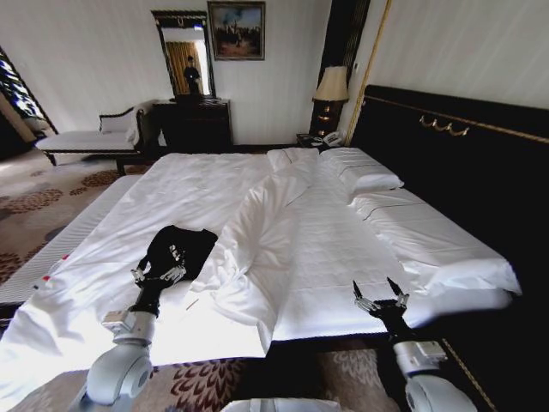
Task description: Fold the clothes on the bed.
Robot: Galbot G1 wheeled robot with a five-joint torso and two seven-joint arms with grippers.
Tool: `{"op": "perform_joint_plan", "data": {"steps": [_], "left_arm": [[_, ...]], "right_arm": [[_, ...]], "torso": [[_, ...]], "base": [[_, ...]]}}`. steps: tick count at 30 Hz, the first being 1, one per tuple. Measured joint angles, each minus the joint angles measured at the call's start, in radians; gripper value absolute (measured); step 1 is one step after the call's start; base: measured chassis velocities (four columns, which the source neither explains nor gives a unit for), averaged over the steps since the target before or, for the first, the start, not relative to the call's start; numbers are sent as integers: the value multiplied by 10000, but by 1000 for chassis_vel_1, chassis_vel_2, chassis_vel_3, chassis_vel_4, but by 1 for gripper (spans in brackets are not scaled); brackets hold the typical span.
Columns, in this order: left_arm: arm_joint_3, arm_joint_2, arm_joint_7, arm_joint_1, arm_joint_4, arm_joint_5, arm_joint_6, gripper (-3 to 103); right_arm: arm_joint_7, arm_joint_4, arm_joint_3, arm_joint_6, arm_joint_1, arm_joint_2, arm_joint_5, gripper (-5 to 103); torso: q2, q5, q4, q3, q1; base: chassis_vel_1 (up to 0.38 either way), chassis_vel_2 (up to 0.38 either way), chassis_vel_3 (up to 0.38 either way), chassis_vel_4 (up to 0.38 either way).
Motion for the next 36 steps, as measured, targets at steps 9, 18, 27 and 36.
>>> {"op": "perform_joint_plan", "data": {"steps": [9, 18, 27, 36], "left_arm": [[-124, -1, -7, 83, -116, -118, -62, 100], [-149, 15, -10, 102, -139, -95, -62, 100], [-163, 45, -2, 102, -137, -75, -65, 100], [-118, 69, 5, -2, -96, -80, -67, 100]], "right_arm": [[11, 85, -38, -4, 3, -22, 5, 100], [15, 179, -85, -5, -122, 30, -53, 100], [15, 226, -64, -23, -134, 37, -133, 100], [53, 227, 18, -23, -133, 22, -155, 100]], "torso": [[0, 1, 0, 0, -3], [1, 0, 0, -1, -2], [1, 0, 2, -1, -3], [1, -1, 0, 0, 0]], "base": [[149, 145, -154, -147], [186, 188, -192, -191], [63, 73, -58, -54], [-36, -4, 19, 0]]}}
